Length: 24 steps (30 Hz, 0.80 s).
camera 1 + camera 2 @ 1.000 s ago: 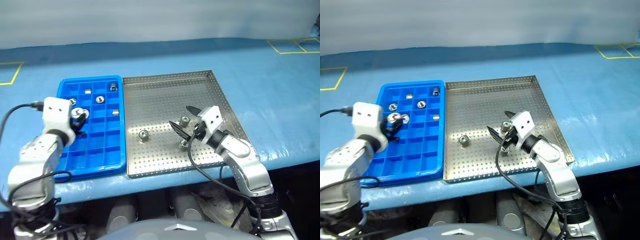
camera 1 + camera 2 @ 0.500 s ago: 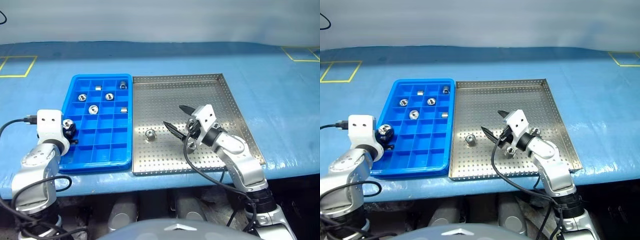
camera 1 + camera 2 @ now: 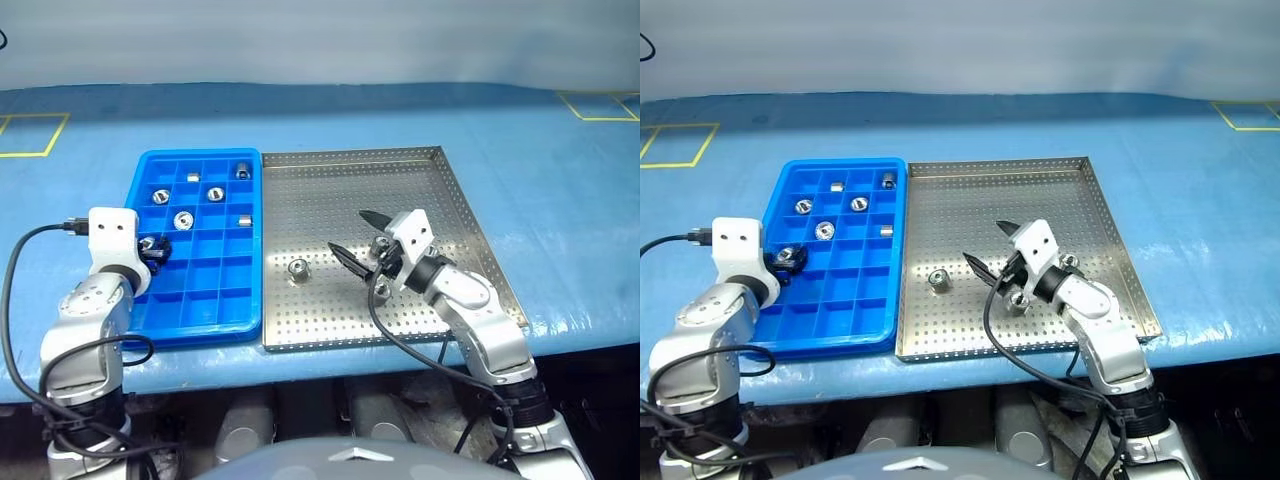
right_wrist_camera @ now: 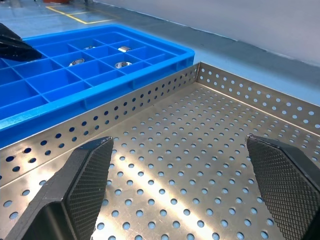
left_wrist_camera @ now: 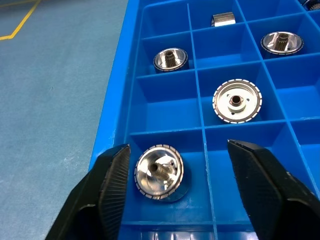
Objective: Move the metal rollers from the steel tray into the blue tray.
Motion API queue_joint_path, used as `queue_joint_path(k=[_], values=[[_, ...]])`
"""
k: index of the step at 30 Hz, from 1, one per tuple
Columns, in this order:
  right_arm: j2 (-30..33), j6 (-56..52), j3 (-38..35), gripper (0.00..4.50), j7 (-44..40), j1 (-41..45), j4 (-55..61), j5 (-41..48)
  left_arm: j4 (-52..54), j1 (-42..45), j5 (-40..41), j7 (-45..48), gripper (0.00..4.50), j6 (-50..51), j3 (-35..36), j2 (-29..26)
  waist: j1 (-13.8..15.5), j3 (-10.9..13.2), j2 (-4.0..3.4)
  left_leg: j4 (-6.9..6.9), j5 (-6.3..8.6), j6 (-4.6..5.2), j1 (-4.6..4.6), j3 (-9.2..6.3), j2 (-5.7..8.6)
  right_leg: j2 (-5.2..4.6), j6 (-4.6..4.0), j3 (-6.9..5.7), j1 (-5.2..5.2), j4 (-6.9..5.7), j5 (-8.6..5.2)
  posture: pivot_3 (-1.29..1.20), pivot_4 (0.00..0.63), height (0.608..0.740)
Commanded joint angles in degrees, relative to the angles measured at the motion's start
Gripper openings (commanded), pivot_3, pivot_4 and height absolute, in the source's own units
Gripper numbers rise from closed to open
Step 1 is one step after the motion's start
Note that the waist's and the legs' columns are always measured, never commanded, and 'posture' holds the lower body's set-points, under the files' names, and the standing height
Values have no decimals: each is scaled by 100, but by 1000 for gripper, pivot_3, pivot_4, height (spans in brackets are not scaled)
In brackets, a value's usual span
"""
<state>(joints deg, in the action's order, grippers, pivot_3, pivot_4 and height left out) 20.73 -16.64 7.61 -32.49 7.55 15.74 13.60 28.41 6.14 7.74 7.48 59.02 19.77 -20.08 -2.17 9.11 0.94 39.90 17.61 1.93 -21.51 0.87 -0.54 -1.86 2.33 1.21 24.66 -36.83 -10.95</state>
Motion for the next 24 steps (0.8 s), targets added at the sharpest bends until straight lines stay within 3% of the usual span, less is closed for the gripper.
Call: queue_joint_path(k=[1,4,7,11,15,20,24], values=[[39,122,-156,4500,26,-28,227,4,516,220,276,88,3855,-147,136,96,0,0,1,0,0,0,0,0,0,0,0,0,0,0,0,-110,150,740],[73,105,-202,4500,45,-60,273,-10,908,467,919,432,3855,-173,-8,404,5,-2,3,0,0,0,-1,0,1,-2,2,-2,-1,0,1,-117,150,740],[108,87,-258,4500,83,-79,336,-21,1199,611,1627,965,3855,4,-641,624,-2,-3,4,0,2,3,-2,2,8,-12,2,-4,-1,2,1,-143,150,740],[200,40,-388,4500,164,-165,476,-28,1054,657,1714,989,3855,343,-1561,583,-95,-3,3,0,6,11,0,13,13,-14,24,2,-2,4,13,-176,150,740],[264,11,-511,4500,283,-282,603,-43,749,573,1313,965,3855,387,-2575,34,-267,-3,2,0,6,11,3,15,6,7,24,15,-1,2,13,-205,150,740],[244,-7,-495,4500,352,-354,684,-66,682,672,649,959,3855,181,-3323,-915,-401,-2,1,0,4,7,10,17,-1,29,17,27,0,-4,7,-215,150,740],[218,-8,-473,4500,363,-363,696,-94,633,799,356,1084,3855,48,-3797,-1314,-444,-3,2,0,3,6,13,25,-5,25,2,39,0,-2,-2,-212,150,740]])
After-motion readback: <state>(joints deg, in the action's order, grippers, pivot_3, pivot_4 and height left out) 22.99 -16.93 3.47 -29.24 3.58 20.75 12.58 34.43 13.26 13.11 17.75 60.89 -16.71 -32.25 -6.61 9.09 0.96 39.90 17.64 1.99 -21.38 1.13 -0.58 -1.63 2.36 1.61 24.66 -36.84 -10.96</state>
